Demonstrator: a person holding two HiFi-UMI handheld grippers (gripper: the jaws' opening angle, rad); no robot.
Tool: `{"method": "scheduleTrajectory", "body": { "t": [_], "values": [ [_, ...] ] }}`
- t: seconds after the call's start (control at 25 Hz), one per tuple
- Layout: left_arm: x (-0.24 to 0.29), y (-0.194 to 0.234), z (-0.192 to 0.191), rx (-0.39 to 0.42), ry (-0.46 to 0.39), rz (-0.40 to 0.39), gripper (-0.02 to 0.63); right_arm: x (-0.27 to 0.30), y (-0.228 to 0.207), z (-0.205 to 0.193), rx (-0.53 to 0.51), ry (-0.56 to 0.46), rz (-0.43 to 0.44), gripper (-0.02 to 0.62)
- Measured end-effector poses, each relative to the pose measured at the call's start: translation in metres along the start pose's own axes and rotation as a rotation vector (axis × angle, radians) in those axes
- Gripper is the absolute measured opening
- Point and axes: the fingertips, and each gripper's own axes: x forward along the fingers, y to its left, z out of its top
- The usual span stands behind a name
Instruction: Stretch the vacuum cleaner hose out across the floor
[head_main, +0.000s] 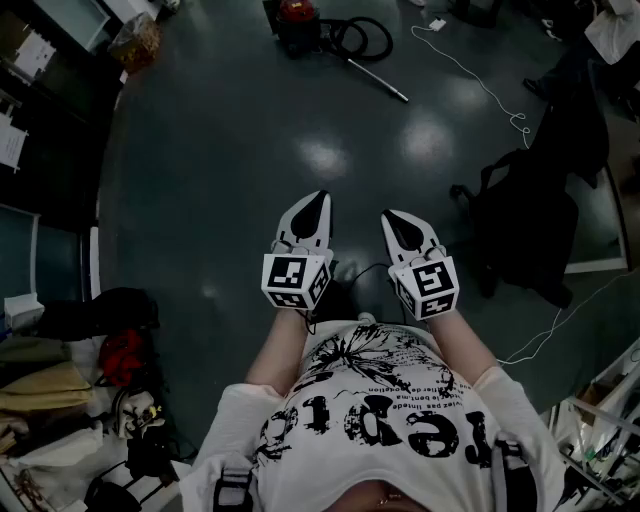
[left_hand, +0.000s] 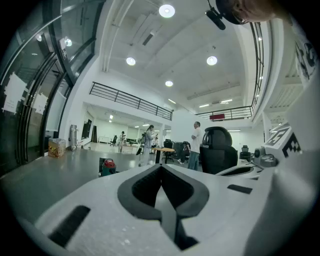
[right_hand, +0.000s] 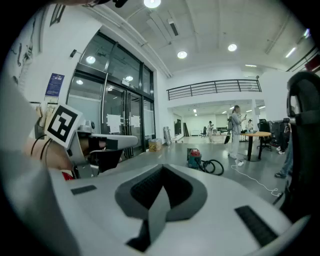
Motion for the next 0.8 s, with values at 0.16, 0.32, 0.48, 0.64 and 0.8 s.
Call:
{"method": "scheduleTrajectory", "body": {
  "t": [0.16, 0.32, 0.48, 0.64, 0.8],
  "values": [
    [0.026, 0.039, 0.004, -0.006, 0.013, 0.01, 0.005, 0.042, -0.009, 0.01, -0.001, 0.009, 0.008, 0.002],
    [0.068, 0.093, 0.014, -0.016, 0.013, -0.013, 0.005, 0.106, -0.028, 0.027, 0.01, 0.012, -0.024, 0.002],
    [0.11, 0.162, 0.033, -0.034, 0.006, -0.022, 0.005, 0.179, -0.034, 0.049, -0.005, 0.039, -0.036, 0.002],
    [0.155, 0.23, 0.055, -0.044, 0.013, -0.032, 0.005, 0.252, -0.04, 0.075, -0.013, 0.041, -0.036, 0.002],
    [0.195, 0.278, 0.058, -0.035, 0.033, -0.047, 0.005, 0.312, -0.052, 0.095, 0.005, 0.028, -0.06, 0.002]
  ]
}}
